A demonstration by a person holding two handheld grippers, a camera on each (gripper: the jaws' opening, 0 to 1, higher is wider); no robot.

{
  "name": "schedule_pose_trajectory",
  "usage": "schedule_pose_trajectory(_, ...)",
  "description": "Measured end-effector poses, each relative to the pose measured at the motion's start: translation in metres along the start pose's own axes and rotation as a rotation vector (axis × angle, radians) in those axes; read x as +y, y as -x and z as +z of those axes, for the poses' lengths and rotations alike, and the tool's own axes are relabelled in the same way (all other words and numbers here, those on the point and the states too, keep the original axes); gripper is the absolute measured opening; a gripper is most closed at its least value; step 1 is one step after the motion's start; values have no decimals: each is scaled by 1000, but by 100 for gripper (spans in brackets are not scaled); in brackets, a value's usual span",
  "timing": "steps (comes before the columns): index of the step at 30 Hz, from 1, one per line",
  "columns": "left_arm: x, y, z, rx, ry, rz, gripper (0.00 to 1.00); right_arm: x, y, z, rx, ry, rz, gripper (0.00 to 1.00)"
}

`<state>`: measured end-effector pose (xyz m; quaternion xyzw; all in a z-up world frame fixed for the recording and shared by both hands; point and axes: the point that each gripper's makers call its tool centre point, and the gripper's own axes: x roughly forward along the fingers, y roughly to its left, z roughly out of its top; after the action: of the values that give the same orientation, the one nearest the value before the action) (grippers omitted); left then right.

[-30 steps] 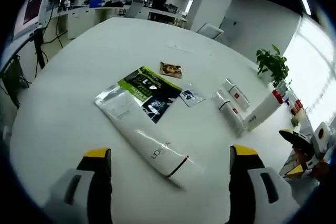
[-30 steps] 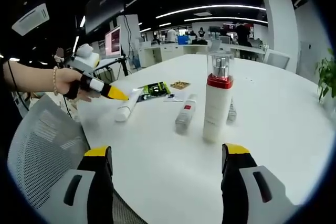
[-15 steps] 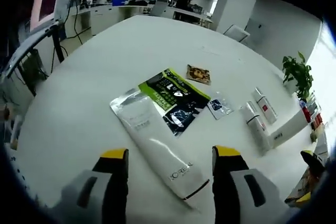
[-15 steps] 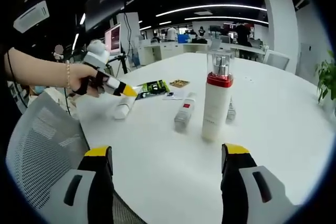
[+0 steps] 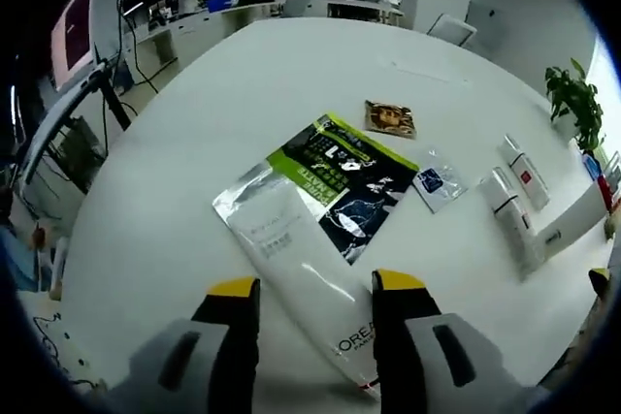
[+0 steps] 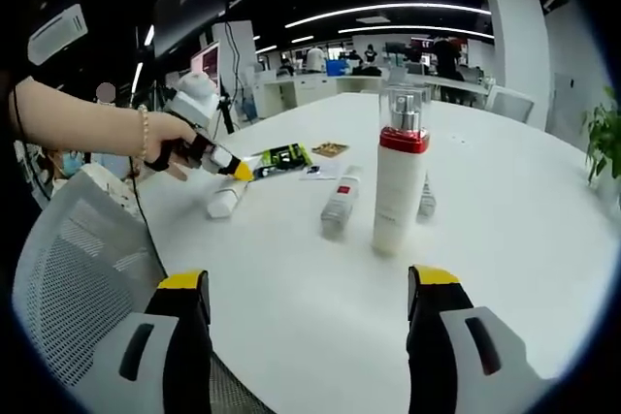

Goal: Arrange the skincare products in the storage area until every visible bottle or jar stands upright without overlapping.

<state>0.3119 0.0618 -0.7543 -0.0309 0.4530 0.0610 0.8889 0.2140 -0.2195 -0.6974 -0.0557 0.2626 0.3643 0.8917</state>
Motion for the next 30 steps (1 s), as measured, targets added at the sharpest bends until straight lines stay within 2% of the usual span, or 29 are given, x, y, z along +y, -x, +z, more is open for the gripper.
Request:
schedule_pose_trajectory(3, 0, -6, -3, 27, -8, -3, 39, 0, 0, -1, 5, -3, -1, 83)
schedule_pose_trajectory(5, -1, -9, -12, 65, 22, -27, 36, -1, 0, -1, 3, -7, -2, 82)
schedule_pose_trajectory(9, -2, 0, -11, 52, -6, -21, 35, -1, 0, -2, 5, -11, -3, 81)
schedule_pose_trajectory(20, 1, 3, -15, 73, 59, -85, 30, -1, 0, -2, 6, -7, 1, 79)
schedule_pose_trajectory(23, 0, 8, -18, 68, 76, -100, 29, 0, 0, -2, 7, -1, 3, 79)
schedule_pose_trajectory(30, -3, 14, -19, 32, 50, -127, 26, 3, 0, -1, 9, 10, 13, 76)
